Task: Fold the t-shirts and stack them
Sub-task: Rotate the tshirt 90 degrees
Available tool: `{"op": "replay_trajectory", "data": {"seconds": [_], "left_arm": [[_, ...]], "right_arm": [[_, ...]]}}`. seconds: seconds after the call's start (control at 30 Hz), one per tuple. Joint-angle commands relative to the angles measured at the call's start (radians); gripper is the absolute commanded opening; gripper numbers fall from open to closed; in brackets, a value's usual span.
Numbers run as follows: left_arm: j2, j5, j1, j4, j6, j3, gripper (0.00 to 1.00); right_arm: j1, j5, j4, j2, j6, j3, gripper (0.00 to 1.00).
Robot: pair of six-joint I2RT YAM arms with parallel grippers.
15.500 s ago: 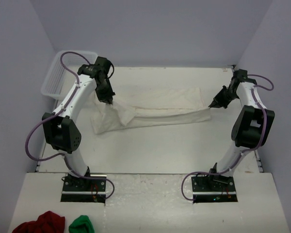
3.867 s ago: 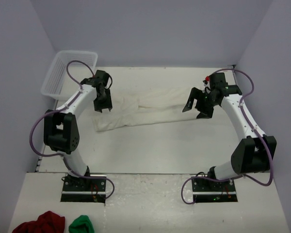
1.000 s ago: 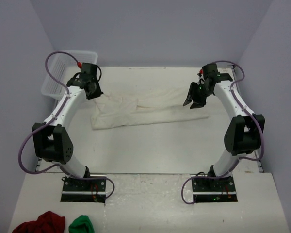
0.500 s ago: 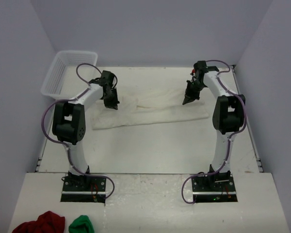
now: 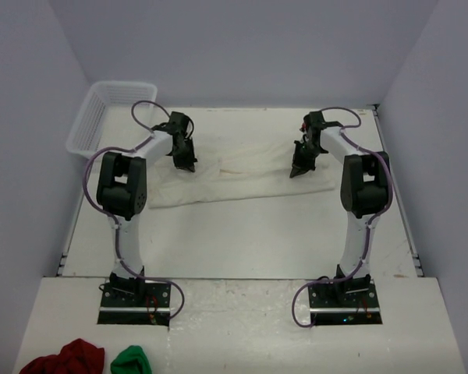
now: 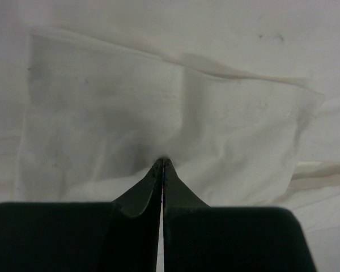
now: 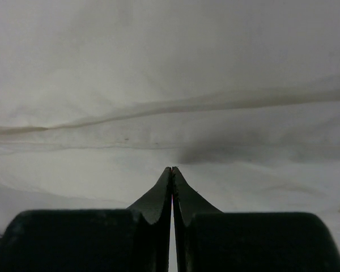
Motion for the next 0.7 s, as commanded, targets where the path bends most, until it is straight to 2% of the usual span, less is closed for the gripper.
{"op": "replay_trajectory", "data": {"seconds": [0.0, 0.23, 0.37, 0.43, 0.5, 0.67], "left_arm": [[0.052, 0.009, 0.004, 0.004, 0.019, 0.069, 0.0], [0.205, -0.011, 0.006, -0.128, 0.025, 0.265, 0.0], [0.242, -0.006, 0.006, -0.154, 0.023, 0.297, 0.0], [0.253, -0.006, 0.006, -0.173, 0.023, 0.312, 0.0], [0.271, -0.005, 0.007, -0.191, 0.025, 0.328, 0.0], [0.276, -0.003, 0.013, -0.202, 0.031, 0.348, 0.0]], "right_arm": [[0.001, 0.029, 0.014, 0.015, -0.015, 0.087, 0.0], [-0.001, 0.028, -0.014, 0.037, -0.021, 0.133, 0.0], [-0.001, 0.029, -0.06, 0.077, -0.026, 0.186, 0.0], [-0.001, 0.043, -0.206, 0.133, -0.004, 0.277, 0.0], [0.001, 0.031, -0.27, 0.187, 0.032, 0.364, 0.0], [0.015, -0.053, -0.281, 0.169, 0.1, 0.314, 0.0]]}}
